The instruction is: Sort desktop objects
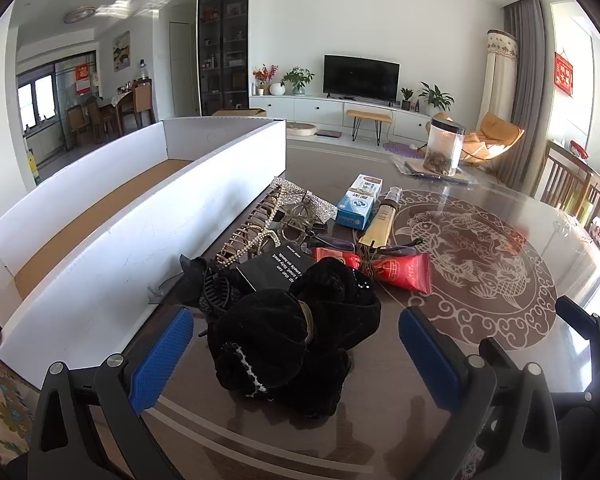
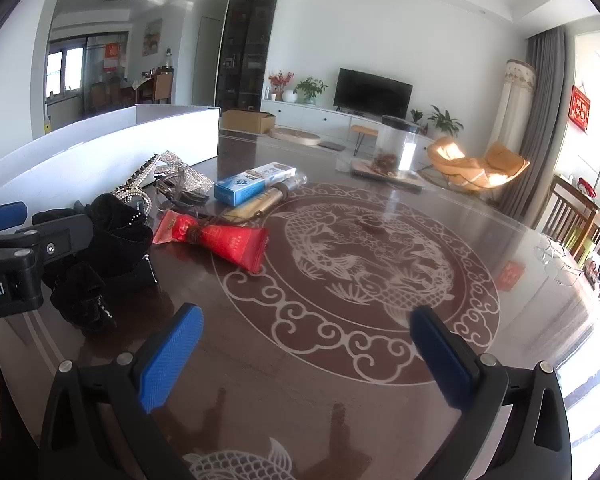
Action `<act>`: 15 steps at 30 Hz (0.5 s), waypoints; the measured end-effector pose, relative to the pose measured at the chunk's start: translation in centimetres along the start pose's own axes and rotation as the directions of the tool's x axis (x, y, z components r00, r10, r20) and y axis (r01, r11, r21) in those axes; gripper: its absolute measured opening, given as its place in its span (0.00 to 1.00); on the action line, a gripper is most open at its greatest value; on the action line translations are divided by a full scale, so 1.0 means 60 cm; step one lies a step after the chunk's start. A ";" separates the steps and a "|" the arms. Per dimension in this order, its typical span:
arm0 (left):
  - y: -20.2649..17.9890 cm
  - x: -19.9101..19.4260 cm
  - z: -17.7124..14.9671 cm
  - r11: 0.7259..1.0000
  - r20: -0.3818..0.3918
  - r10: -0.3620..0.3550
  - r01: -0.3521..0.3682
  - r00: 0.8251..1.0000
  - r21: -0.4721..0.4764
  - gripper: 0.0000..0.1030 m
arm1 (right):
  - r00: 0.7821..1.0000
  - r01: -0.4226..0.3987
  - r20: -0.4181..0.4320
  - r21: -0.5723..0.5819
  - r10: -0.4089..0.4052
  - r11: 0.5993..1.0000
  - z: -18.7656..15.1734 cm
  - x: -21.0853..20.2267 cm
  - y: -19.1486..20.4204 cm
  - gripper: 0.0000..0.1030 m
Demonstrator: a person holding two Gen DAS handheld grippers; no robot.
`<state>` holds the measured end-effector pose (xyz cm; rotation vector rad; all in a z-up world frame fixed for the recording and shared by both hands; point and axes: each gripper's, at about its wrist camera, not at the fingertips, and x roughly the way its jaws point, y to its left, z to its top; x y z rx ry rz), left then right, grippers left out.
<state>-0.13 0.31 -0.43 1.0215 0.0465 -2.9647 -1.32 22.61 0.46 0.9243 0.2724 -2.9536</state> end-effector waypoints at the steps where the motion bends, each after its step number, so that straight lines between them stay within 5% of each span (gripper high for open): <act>1: 0.000 0.000 0.000 1.000 0.000 0.000 0.000 1.000 0.000 1.00 | 1.000 -0.002 -0.002 0.002 0.002 1.000 0.000 0.001 -0.001 1.00; 15: -0.009 -0.003 -0.002 1.000 0.001 0.012 -0.012 1.000 0.024 1.00 | 1.000 0.013 0.000 -0.005 -0.013 1.000 0.001 0.002 0.003 1.00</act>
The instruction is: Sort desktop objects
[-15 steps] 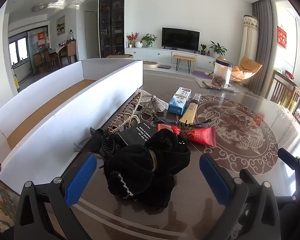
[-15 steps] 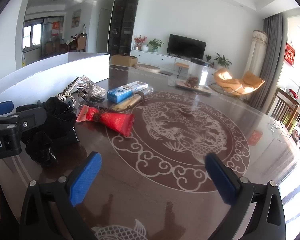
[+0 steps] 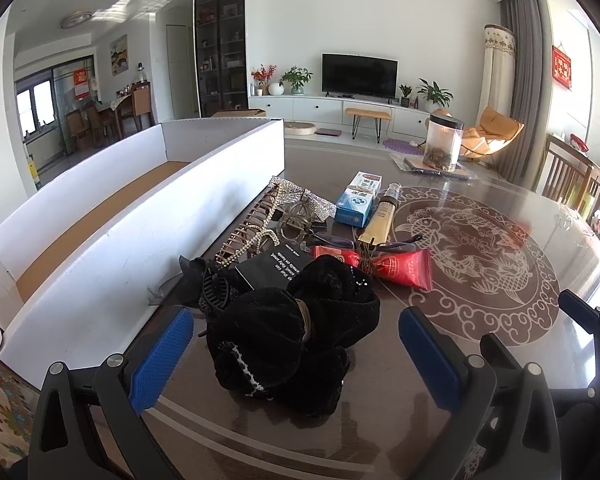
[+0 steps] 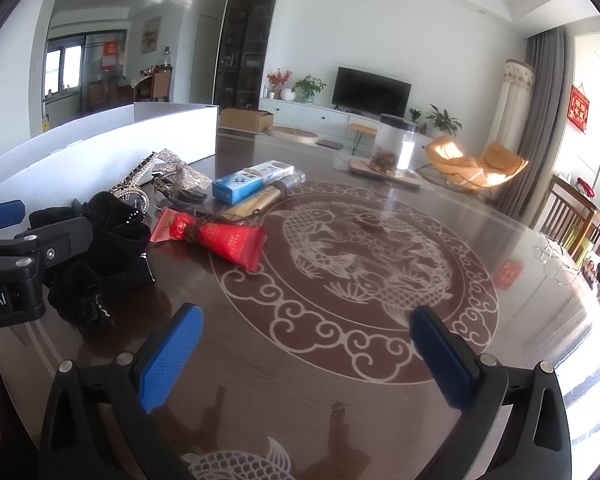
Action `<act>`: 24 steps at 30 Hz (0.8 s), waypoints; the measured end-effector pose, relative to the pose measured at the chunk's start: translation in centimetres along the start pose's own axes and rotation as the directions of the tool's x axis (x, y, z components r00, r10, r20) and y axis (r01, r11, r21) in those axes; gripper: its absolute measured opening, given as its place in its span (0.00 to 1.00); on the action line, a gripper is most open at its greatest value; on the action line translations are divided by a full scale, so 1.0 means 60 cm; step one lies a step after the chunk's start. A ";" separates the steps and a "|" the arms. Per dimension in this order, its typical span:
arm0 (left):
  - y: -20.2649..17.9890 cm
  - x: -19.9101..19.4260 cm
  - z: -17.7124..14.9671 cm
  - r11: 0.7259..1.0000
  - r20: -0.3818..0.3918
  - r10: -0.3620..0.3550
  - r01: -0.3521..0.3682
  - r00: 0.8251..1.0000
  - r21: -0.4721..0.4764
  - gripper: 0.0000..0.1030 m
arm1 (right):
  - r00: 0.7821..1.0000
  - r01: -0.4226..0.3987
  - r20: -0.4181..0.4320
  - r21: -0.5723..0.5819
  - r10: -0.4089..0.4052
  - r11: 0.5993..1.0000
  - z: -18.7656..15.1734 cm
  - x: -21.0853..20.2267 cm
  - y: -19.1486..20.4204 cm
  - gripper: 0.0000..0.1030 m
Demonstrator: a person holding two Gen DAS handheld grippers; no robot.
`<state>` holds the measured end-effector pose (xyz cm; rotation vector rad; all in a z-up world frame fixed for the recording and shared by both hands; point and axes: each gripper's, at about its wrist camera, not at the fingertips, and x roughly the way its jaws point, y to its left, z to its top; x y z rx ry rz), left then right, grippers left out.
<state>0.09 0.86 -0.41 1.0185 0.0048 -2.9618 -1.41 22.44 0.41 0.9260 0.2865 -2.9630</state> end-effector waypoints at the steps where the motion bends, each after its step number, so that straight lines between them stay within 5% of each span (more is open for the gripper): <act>1: 0.000 0.000 0.000 1.000 0.000 0.000 0.000 1.000 0.000 1.00 | 1.000 0.001 -0.001 0.000 -0.001 1.000 0.000 0.000 -0.001 1.00; 24: -0.009 -0.003 -0.001 0.999 0.000 0.013 -0.013 1.000 0.035 1.00 | 1.000 0.021 -0.016 0.014 -0.021 1.000 -0.001 0.006 -0.005 1.00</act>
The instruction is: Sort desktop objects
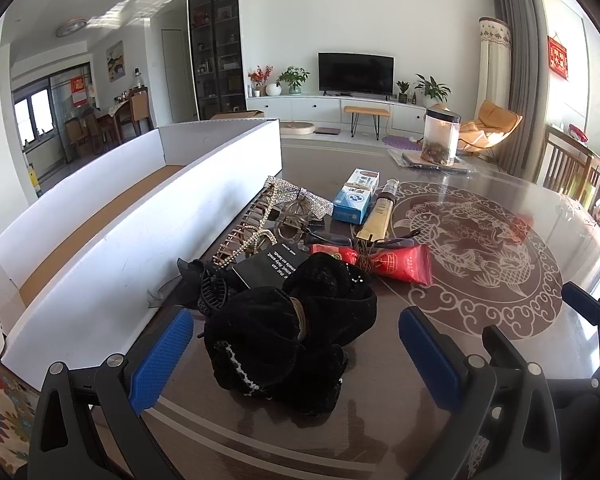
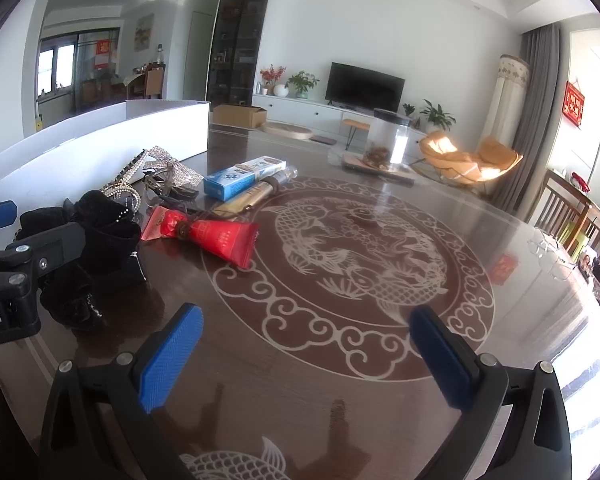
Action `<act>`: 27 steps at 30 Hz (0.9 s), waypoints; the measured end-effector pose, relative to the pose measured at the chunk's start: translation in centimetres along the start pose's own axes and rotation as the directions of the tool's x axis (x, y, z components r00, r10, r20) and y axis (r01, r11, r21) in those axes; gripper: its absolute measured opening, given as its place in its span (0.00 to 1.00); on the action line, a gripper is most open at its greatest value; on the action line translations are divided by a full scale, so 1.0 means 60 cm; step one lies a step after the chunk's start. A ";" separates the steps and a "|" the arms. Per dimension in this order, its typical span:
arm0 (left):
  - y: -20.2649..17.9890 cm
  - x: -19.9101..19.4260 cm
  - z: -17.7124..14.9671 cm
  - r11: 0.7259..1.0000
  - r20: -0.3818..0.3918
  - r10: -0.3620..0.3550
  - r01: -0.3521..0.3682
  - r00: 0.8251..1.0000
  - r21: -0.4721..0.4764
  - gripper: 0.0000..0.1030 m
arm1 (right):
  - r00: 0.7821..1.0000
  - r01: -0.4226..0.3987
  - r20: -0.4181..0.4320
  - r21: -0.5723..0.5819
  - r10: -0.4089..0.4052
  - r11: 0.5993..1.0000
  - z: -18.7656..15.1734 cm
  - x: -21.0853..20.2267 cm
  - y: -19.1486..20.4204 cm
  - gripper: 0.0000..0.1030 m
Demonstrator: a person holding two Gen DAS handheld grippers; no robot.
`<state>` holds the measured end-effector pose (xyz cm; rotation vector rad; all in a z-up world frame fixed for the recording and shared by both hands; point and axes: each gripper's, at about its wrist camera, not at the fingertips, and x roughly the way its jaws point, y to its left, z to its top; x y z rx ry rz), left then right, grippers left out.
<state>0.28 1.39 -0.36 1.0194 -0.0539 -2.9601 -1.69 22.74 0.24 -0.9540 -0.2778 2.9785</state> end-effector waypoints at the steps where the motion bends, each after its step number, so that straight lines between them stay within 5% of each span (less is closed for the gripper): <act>1: 0.001 0.001 0.000 1.000 -0.001 0.000 0.000 1.000 0.001 1.00 | 1.000 0.000 0.000 0.000 0.000 1.000 0.000 0.000 0.000 1.00; 27: 0.000 0.000 -0.001 1.000 0.001 0.000 0.000 1.000 0.005 1.00 | 1.000 0.004 0.000 -0.004 -0.004 1.000 -0.001 -0.001 0.000 1.00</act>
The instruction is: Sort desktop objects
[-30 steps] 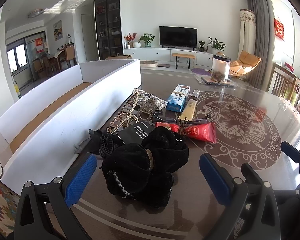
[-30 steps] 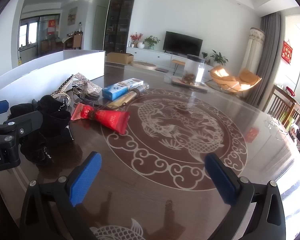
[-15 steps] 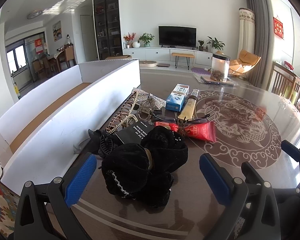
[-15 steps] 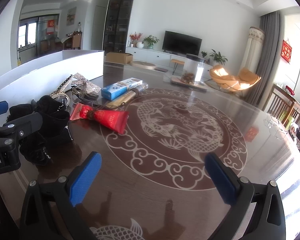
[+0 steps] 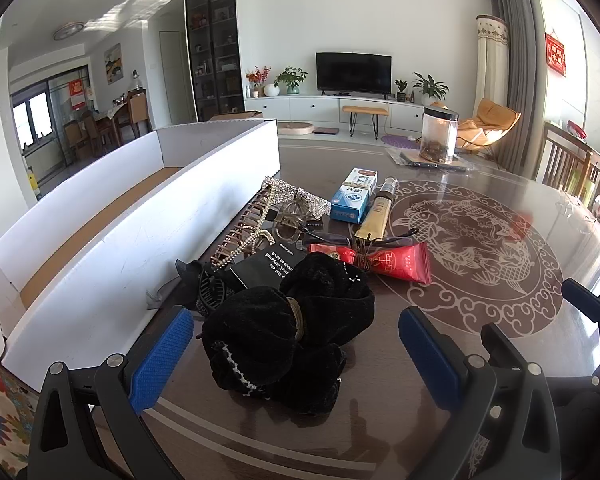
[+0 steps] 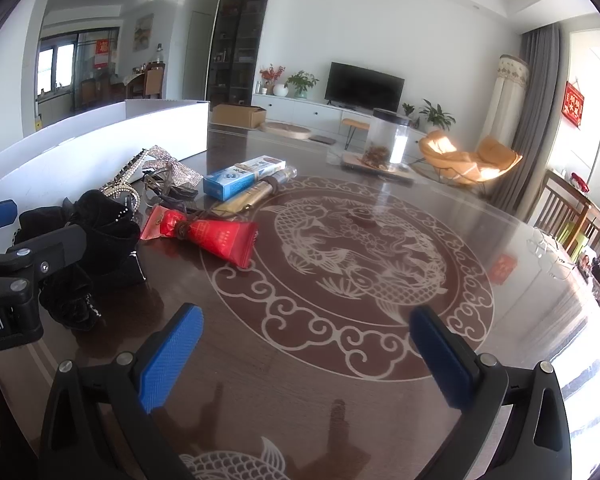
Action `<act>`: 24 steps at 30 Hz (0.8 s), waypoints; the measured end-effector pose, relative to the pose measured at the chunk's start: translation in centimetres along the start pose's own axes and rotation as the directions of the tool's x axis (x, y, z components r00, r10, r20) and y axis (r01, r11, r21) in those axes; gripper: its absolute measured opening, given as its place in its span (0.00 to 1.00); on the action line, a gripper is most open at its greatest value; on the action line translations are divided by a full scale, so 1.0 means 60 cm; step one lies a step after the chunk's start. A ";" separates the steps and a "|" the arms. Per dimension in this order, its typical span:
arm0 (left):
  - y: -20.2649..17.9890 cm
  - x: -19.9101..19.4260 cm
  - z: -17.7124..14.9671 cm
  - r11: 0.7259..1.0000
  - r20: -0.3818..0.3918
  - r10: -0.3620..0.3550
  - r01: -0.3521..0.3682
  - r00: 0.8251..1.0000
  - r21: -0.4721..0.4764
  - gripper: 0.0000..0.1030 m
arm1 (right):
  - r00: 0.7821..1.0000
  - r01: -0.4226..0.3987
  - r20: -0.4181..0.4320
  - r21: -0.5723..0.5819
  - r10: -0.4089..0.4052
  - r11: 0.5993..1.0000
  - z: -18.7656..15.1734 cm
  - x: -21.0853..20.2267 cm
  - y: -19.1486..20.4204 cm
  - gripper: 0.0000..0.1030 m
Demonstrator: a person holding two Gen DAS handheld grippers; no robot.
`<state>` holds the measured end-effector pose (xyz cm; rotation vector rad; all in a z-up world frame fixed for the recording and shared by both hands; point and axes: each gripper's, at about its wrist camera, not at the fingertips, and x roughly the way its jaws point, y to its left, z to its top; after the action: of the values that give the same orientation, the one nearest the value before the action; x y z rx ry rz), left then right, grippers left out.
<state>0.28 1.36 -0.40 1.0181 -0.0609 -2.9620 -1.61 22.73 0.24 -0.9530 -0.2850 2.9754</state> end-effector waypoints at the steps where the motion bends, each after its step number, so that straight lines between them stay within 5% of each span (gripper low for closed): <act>1: 0.000 0.000 0.000 1.000 0.000 0.000 0.000 1.000 0.000 1.00 | 1.000 0.000 0.000 -0.001 0.000 1.000 0.000 0.000 0.000 1.00; 24: -0.007 0.001 -0.003 1.000 -0.001 0.001 -0.001 1.000 0.010 1.00 | 1.000 0.000 -0.005 -0.002 0.000 1.000 0.000 0.003 0.003 1.00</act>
<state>0.38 1.77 -0.60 1.0203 -0.0766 -2.9629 -1.77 22.57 0.13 -0.9609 -0.2882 2.9727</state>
